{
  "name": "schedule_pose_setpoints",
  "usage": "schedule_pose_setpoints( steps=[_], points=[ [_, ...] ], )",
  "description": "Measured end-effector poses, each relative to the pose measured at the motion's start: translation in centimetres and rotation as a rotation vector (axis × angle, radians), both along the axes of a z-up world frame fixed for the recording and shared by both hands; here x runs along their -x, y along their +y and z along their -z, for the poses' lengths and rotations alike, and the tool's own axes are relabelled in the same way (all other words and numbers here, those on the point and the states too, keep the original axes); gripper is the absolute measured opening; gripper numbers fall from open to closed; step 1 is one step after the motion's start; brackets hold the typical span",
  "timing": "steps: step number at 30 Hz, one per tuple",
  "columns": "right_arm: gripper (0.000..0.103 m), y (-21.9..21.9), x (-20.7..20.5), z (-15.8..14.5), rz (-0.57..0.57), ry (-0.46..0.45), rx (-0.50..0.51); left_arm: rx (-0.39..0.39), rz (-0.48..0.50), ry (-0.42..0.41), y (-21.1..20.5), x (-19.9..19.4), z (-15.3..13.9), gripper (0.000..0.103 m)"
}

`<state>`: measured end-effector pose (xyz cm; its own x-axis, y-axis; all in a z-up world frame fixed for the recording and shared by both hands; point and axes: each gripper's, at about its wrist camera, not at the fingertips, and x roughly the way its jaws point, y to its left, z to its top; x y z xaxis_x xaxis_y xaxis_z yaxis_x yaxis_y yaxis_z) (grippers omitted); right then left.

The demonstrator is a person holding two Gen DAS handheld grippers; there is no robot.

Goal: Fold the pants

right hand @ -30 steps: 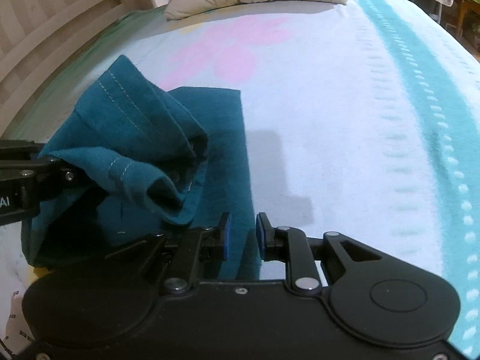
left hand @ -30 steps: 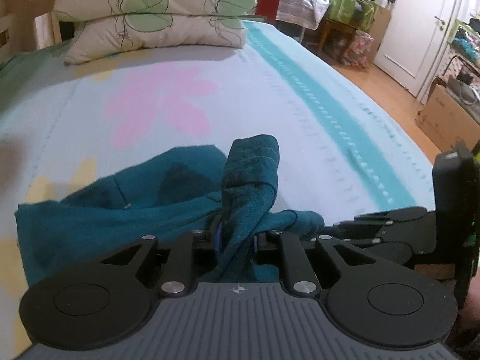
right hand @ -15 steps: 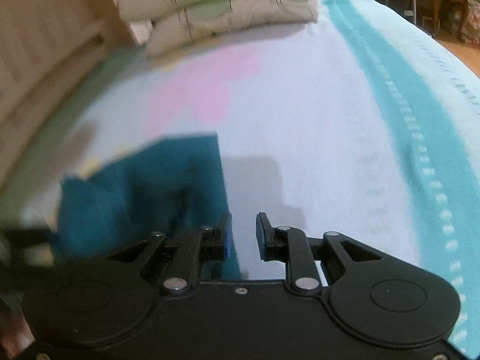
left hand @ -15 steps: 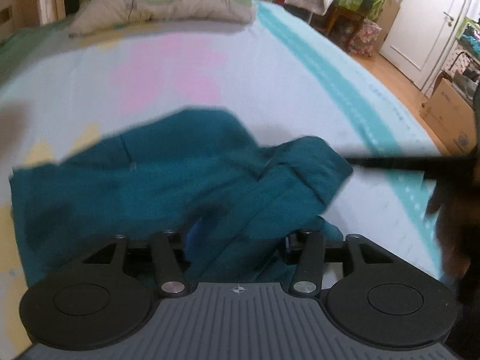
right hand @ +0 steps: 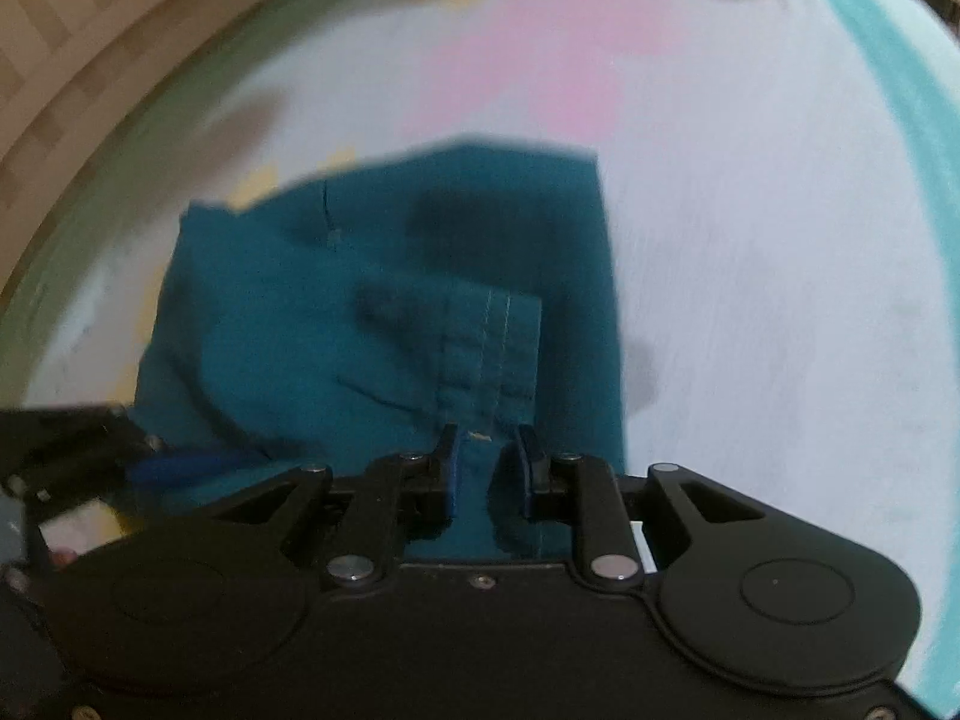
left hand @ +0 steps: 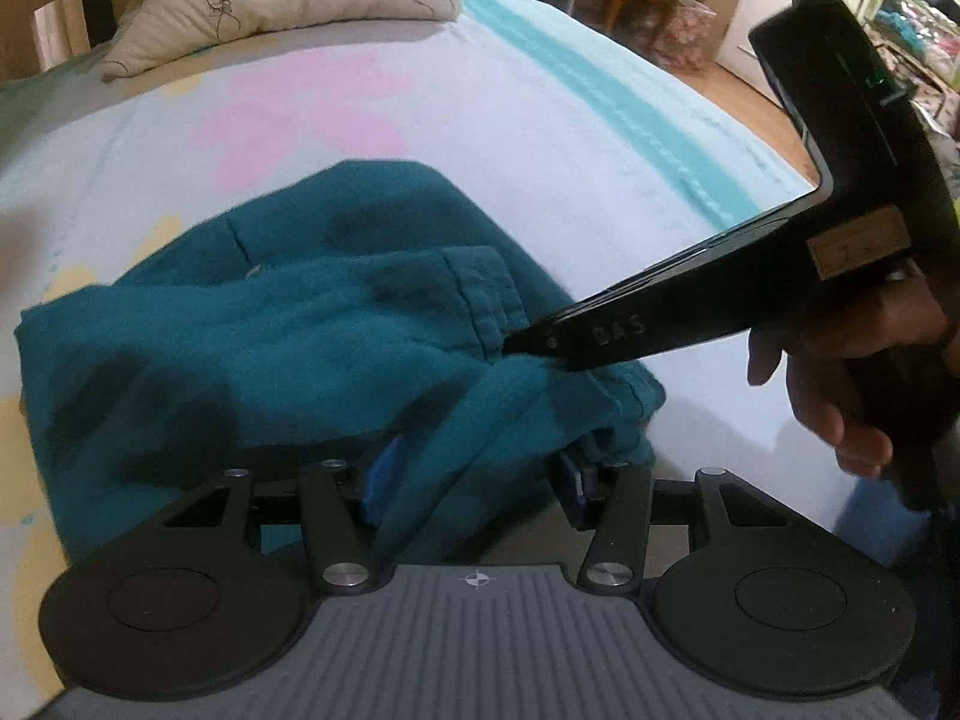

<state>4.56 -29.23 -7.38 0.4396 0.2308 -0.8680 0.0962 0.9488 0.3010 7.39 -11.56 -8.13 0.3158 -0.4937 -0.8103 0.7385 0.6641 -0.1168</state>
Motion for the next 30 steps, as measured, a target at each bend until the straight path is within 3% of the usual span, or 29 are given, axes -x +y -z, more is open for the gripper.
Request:
schedule_pose_setpoints(
  steps=[4, 11, 12, 13, 14, 16, 19, 23, 24, 26, 27, 30],
  points=[
    [0.031, -0.8, 0.5, 0.1, 0.029, -0.007, -0.032, 0.017, 0.012, 0.022, 1.9, 0.1, -0.1, 0.051],
    [0.032, -2.1, 0.2, 0.0, 0.082, -0.001, -0.102, 0.145, 0.058, 0.089, 6.0, -0.1, -2.5, 0.051],
    [0.033, -2.3, 0.2, -0.1, 0.088, -0.008, -0.116, 0.157, 0.066, 0.088, 6.4, -0.2, -3.0, 0.051],
    [0.045, -2.5, 0.1, -0.2, 0.097, -0.018, -0.133, 0.171, 0.071, 0.085, 6.8, -0.4, -3.5, 0.051],
    [0.049, -2.7, 0.0, -0.3, 0.105, -0.029, -0.149, 0.185, 0.07, 0.078, 7.4, -0.4, -4.1, 0.051],
    [0.052, -2.6, -0.6, -0.7, 0.123, -0.046, -0.161, 0.212, 0.032, 0.059, 8.3, -1.1, -4.9, 0.051],
    [0.053, -2.6, -1.3, -0.5, 0.135, -0.049, -0.188, 0.224, -0.1, 0.065, 9.0, -3.1, -4.5, 0.051],
    [0.053, -2.7, -1.9, 0.2, 0.169, -0.029, -0.218, 0.197, -0.266, 0.17, 9.4, -5.9, -1.3, 0.051],
    [0.052, -2.8, -2.0, 0.3, 0.178, -0.027, -0.232, 0.179, -0.291, 0.201, 9.4, -6.2, -0.6, 0.051],
    [0.026, -2.7, -2.5, 0.2, 0.191, -0.027, -0.267, 0.131, -0.295, 0.246, 9.0, -6.3, 1.1, 0.051],
    [0.02, -2.7, -2.7, -0.1, 0.181, -0.034, -0.275, 0.1, -0.295, 0.258, 8.7, -6.2, 1.8, 0.051],
    [0.019, -1.5, -3.2, -3.2, 0.13, -0.139, -0.221, 0.09, -0.321, 0.281, 8.7, -5.6, 3.5, 0.051]
  ],
)
